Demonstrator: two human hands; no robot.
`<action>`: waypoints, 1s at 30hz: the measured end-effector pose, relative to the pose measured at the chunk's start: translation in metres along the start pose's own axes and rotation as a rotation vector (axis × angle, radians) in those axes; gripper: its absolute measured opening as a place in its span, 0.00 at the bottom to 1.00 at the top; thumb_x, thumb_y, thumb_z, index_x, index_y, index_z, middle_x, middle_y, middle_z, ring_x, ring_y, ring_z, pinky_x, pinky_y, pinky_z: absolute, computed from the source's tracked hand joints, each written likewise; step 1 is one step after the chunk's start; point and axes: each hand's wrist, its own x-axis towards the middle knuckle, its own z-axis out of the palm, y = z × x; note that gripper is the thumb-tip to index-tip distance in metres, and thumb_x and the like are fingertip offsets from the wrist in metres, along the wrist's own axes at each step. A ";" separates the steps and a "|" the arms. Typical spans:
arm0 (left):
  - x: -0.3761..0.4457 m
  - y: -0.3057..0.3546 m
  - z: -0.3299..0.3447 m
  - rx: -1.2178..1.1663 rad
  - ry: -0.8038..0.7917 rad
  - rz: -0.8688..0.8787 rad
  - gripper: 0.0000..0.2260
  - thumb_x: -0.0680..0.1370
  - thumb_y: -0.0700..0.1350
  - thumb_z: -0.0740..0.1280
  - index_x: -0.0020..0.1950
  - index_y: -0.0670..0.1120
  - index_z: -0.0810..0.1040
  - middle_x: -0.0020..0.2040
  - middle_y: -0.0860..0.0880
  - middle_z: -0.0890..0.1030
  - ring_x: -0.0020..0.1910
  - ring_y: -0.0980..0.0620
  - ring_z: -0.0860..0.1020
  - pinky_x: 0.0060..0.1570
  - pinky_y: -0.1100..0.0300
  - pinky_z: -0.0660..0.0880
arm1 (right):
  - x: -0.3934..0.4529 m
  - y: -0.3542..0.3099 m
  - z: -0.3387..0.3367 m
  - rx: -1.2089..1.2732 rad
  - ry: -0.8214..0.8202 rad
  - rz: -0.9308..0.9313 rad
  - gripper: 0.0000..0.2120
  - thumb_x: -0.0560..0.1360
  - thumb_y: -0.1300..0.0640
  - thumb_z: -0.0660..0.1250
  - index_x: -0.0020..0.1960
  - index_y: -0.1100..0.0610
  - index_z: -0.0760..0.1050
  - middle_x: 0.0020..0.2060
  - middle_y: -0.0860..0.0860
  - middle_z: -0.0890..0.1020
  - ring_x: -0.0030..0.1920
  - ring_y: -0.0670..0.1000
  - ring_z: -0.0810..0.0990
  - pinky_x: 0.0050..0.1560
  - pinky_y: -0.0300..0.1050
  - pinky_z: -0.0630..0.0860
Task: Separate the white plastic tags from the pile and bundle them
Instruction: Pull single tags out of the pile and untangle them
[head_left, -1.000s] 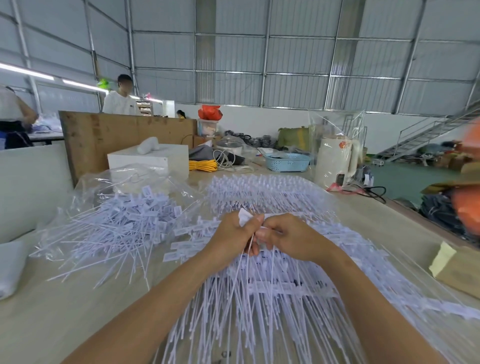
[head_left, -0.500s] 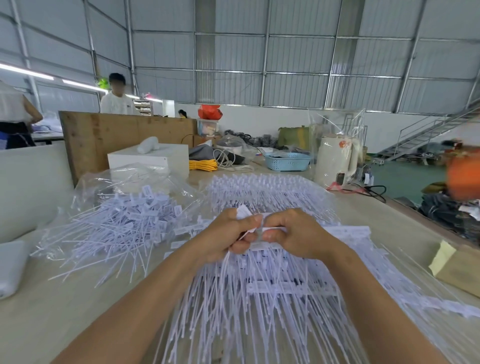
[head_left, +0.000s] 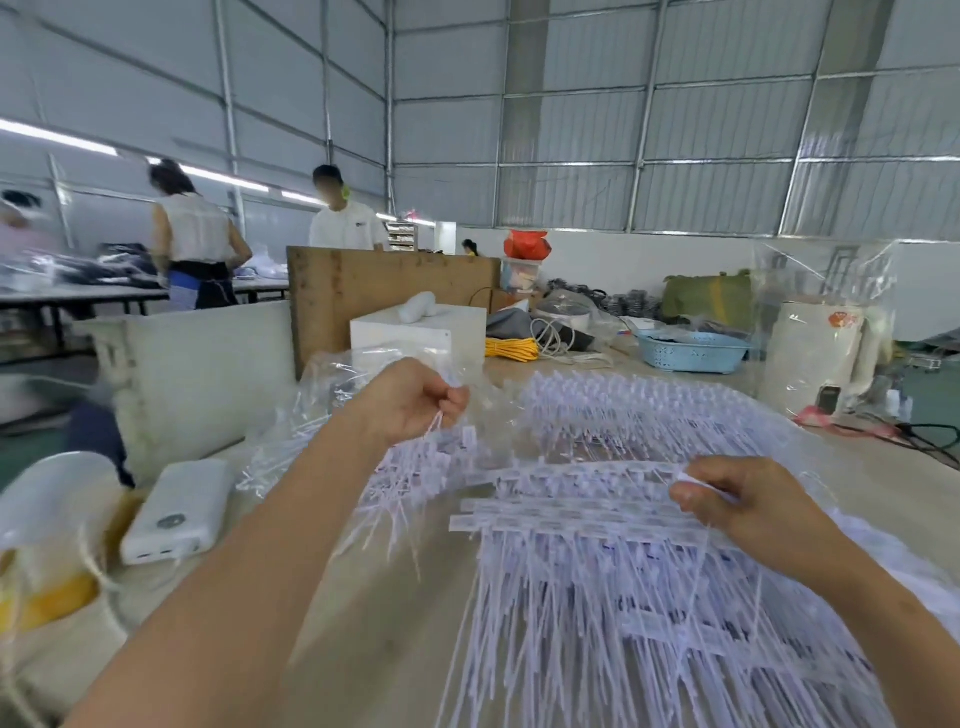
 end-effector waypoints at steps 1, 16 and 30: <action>0.006 0.003 -0.015 0.107 0.096 -0.005 0.11 0.76 0.28 0.44 0.45 0.35 0.65 0.38 0.42 0.68 0.31 0.53 0.66 0.19 0.69 0.64 | 0.001 -0.001 0.001 0.003 -0.002 0.002 0.16 0.75 0.61 0.67 0.29 0.58 0.72 0.27 0.56 0.72 0.36 0.54 0.77 0.40 0.47 0.69; 0.064 -0.011 -0.083 1.892 0.758 0.084 0.23 0.79 0.43 0.57 0.73 0.37 0.60 0.73 0.37 0.60 0.73 0.40 0.58 0.69 0.49 0.61 | 0.002 -0.007 0.008 -0.053 -0.012 0.026 0.20 0.74 0.59 0.68 0.25 0.54 0.66 0.23 0.50 0.70 0.26 0.46 0.69 0.32 0.34 0.64; -0.034 -0.070 0.101 1.414 -0.001 0.664 0.22 0.78 0.59 0.60 0.38 0.42 0.76 0.36 0.40 0.77 0.34 0.47 0.74 0.37 0.56 0.70 | 0.000 -0.015 0.008 0.050 0.020 0.087 0.08 0.74 0.54 0.68 0.37 0.49 0.75 0.30 0.41 0.78 0.35 0.41 0.76 0.40 0.36 0.70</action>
